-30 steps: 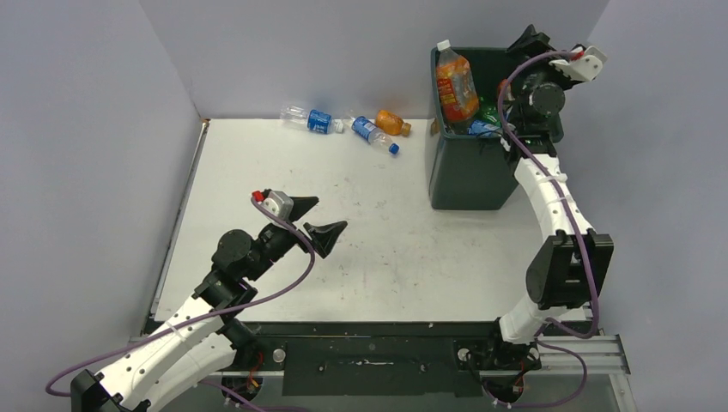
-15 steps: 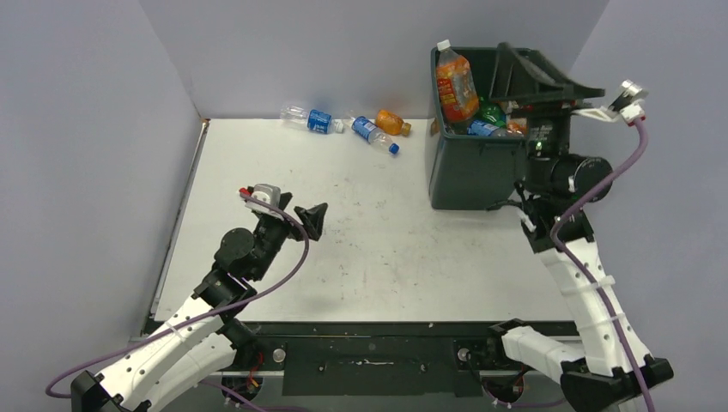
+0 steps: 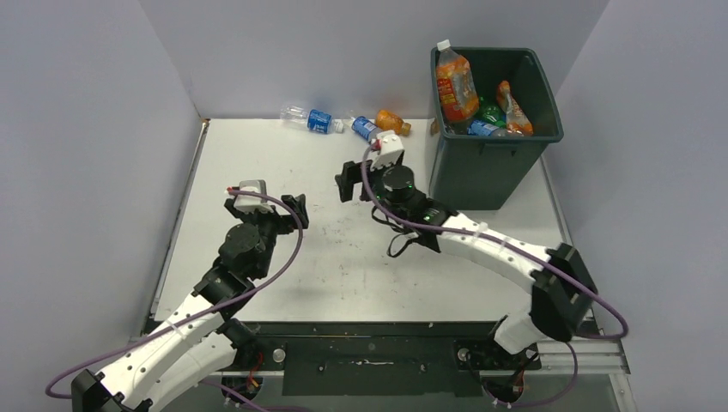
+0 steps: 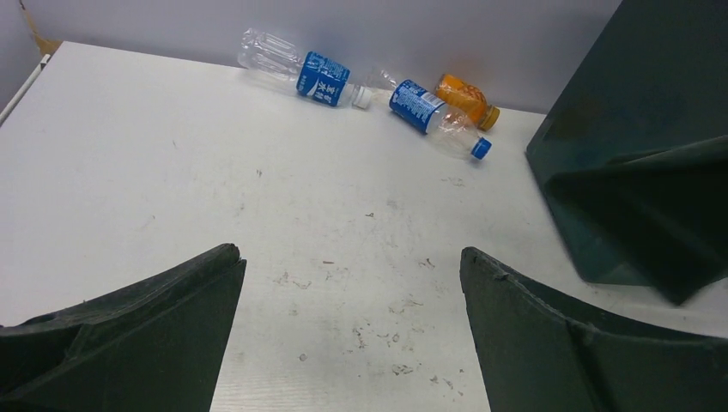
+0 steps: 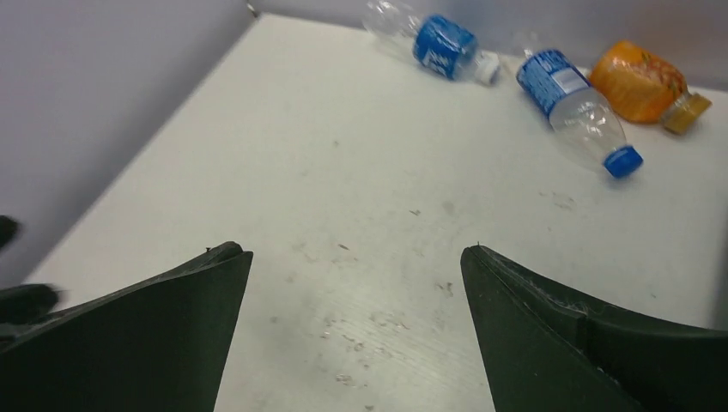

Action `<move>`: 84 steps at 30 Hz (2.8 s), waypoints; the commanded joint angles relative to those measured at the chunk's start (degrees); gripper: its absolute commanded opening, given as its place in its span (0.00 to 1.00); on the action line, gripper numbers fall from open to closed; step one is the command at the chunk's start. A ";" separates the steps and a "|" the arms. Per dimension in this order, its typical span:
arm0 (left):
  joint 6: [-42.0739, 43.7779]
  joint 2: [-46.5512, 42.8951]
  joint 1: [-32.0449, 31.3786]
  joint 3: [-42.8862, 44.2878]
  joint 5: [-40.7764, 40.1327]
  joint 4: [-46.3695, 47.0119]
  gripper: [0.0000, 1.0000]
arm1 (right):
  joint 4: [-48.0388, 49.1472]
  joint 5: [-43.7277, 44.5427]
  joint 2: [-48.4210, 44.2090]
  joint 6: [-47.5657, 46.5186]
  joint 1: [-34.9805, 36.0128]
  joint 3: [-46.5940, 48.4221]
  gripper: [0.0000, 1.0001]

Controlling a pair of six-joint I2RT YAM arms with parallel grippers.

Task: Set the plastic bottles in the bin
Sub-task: Pick up the plastic bottle from the corner of the board.

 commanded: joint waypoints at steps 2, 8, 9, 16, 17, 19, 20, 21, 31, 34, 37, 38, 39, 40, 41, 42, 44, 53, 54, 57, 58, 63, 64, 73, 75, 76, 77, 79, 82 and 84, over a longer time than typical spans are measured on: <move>0.32 -2.46 0.31 1.02 -1.03 2.13 0.96 | 9.12 12.23 13.36 -7.72 -1.55 3.51 0.99; -0.05 -2.29 0.06 1.52 1.28 1.42 0.96 | 9.08 6.61 30.91 -9.56 -10.81 17.48 1.00; -0.19 -2.15 0.03 1.50 1.75 1.29 0.96 | 9.38 6.06 33.26 -11.18 -11.66 19.78 1.00; -0.61 -0.96 0.25 2.49 2.67 -0.04 0.96 | 3.39 2.31 51.03 -16.62 -16.04 39.69 0.94; -0.43 -1.13 0.29 2.39 2.87 0.08 0.96 | 2.96 2.84 52.98 -17.28 -16.30 41.68 0.94; 0.22 -1.47 0.46 2.16 3.23 0.51 0.96 | 2.80 3.70 56.20 -18.81 -16.68 45.05 0.94; 0.43 -1.60 0.62 2.14 3.41 0.69 0.96 | 3.34 4.41 57.46 -19.41 -16.73 45.96 0.94; 0.51 -1.65 0.76 2.06 3.71 0.85 0.96 | 3.74 4.65 58.48 -19.49 -16.76 46.85 0.94; -0.99 -1.70 2.58 1.82 7.64 1.72 0.96 | 1.99 4.73 64.24 -20.72 -17.47 53.08 0.93; -1.00 -1.84 2.58 1.83 7.85 1.78 0.96 | 1.19 4.64 64.37 -20.22 -17.40 53.41 0.93; -0.83 -2.10 2.58 1.78 7.97 1.78 0.96 | 2.53 4.61 63.06 -19.95 -17.40 51.59 0.93; -0.75 -2.21 2.58 1.72 7.93 1.78 0.96 | 3.67 4.39 62.04 -19.94 -17.40 50.42 0.93; -0.73 -2.30 2.62 1.70 7.93 1.78 0.96 | 4.66 3.98 61.20 -19.94 -17.40 49.43 0.93; -0.73 -2.32 2.59 1.70 8.01 1.86 0.96 | 5.70 3.65 60.32 -19.94 -17.40 48.75 0.93; -0.73 -2.32 2.58 1.70 8.29 1.94 0.96 | 6.47 3.48 59.55 -19.29 -17.41 48.09 0.93; -0.73 -2.32 2.58 1.67 8.36 1.96 0.96 | 7.36 3.41 58.74 -18.41 -17.34 47.38 0.93; -0.81 -2.27 2.58 1.67 8.33 1.96 0.96 | 9.04 3.53 57.22 -17.08 -17.41 46.34 0.93; -0.73 -1.58 2.67 1.78 7.88 1.61 0.96 | 15.45 5.90 60.69 -17.61 -18.99 50.17 0.93; -0.73 -1.60 2.67 1.78 7.95 1.61 0.96 | 15.14 5.64 61.79 -17.72 -19.32 51.36 0.93; -0.73 -1.65 2.67 1.78 8.14 1.70 0.96 | 12.48 4.26 64.97 -16.78 -20.91 55.65 0.93; -0.73 -1.72 2.67 1.78 8.29 1.70 0.96 | 11.37 3.51 66.13 -16.15 -21.48 57.18 0.92; -0.81 -1.80 2.74 1.69 9.04 2.04 0.96 | 8.70 -1.53 69.88 -14.76 -23.12 62.03 0.92; -0.90 -1.82 2.75 1.65 9.28 2.18 0.96 | 8.57 -2.44 70.13 -14.83 -23.05 62.23 0.92; -1.05 -1.76 3.02 1.60 10.23 2.40 0.96 | 7.21 -7.91 70.82 -12.28 -22.62 61.77 0.94; -1.08 -1.74 3.02 1.60 10.51 2.48 0.96 | 7.62 -8.44 69.97 -11.85 -22.21 60.27 0.94; -1.08 -1.79 3.02 1.61 10.53 2.49 0.96 | 7.67 -8.46 69.67 -11.59 -22.00 59.57 0.95; -1.15 -1.81 3.02 1.62 10.60 2.49 0.96 | 7.64 -8.46 69.35 -11.34 -21.85 59.11 0.95; -1.17 -1.98 3.02 1.59 10.74 2.49 0.96 | 7.32 -8.47 69.04 -10.74 -21.47 58.60 0.96; -1.17 -2.15 3.02 1.55 10.72 2.49 0.96 | 6.29 -10.54 69.29 -9.38 -21.27 58.76 0.98; -1.13 -2.21 3.02 1.56 10.76 2.49 0.96 | 5.69 -11.08 69.53 -8.57 -21.12 58.80 0.96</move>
